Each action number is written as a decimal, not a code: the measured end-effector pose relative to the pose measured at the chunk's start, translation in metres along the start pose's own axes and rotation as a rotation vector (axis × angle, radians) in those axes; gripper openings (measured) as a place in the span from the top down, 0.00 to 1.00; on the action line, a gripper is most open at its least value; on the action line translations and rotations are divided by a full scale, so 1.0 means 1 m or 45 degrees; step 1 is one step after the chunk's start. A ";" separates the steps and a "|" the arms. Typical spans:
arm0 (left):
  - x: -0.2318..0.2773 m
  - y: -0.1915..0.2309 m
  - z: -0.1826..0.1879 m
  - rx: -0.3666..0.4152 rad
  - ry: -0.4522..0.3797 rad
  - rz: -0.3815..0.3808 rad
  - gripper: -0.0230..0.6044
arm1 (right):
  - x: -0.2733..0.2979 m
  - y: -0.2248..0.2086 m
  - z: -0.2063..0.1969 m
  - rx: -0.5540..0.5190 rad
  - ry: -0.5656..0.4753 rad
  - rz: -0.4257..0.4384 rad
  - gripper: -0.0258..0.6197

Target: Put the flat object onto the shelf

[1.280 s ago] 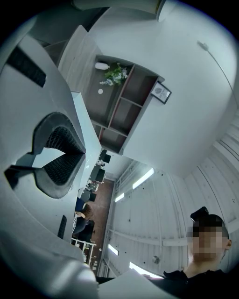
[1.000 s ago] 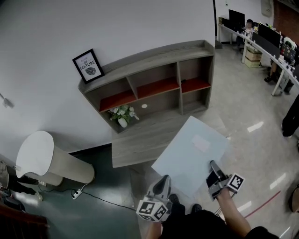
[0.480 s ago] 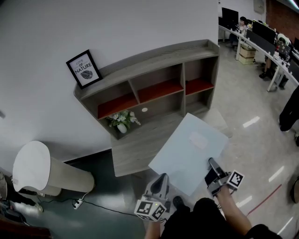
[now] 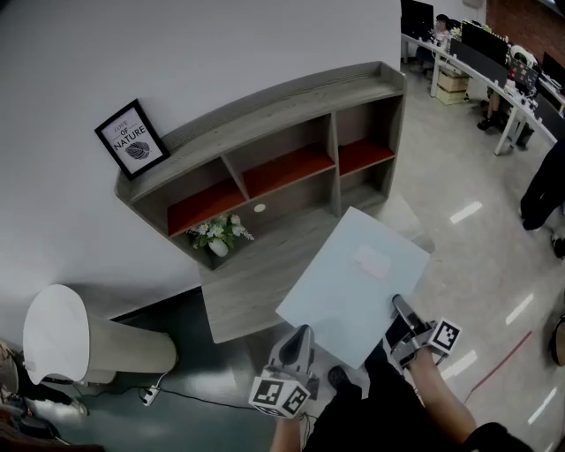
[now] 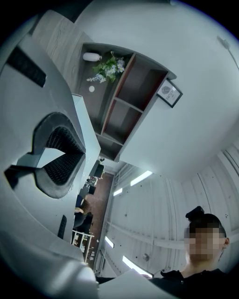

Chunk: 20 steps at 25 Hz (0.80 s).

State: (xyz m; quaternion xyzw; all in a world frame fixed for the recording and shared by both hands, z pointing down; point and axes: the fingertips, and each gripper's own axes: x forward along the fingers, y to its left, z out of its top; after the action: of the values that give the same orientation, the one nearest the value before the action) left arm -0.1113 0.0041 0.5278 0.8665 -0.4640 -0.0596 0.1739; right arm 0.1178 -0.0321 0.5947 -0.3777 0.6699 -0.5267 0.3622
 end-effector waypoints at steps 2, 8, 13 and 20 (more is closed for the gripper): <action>0.011 0.000 0.004 0.010 0.000 -0.003 0.94 | 0.006 0.001 0.010 -0.003 -0.001 0.014 0.52; 0.057 -0.005 0.024 0.040 -0.016 0.001 0.94 | 0.037 0.021 0.055 -0.072 0.024 0.097 0.52; 0.099 -0.014 0.046 0.079 -0.051 0.010 0.94 | 0.067 0.036 0.099 -0.078 0.046 0.180 0.52; 0.150 -0.026 0.068 0.110 -0.106 0.060 0.94 | 0.107 0.058 0.152 -0.089 0.098 0.314 0.52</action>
State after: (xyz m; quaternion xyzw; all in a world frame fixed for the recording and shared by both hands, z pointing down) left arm -0.0244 -0.1236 0.4635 0.8589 -0.4932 -0.0716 0.1183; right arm 0.1964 -0.1840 0.5004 -0.2844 0.7426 -0.4686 0.3848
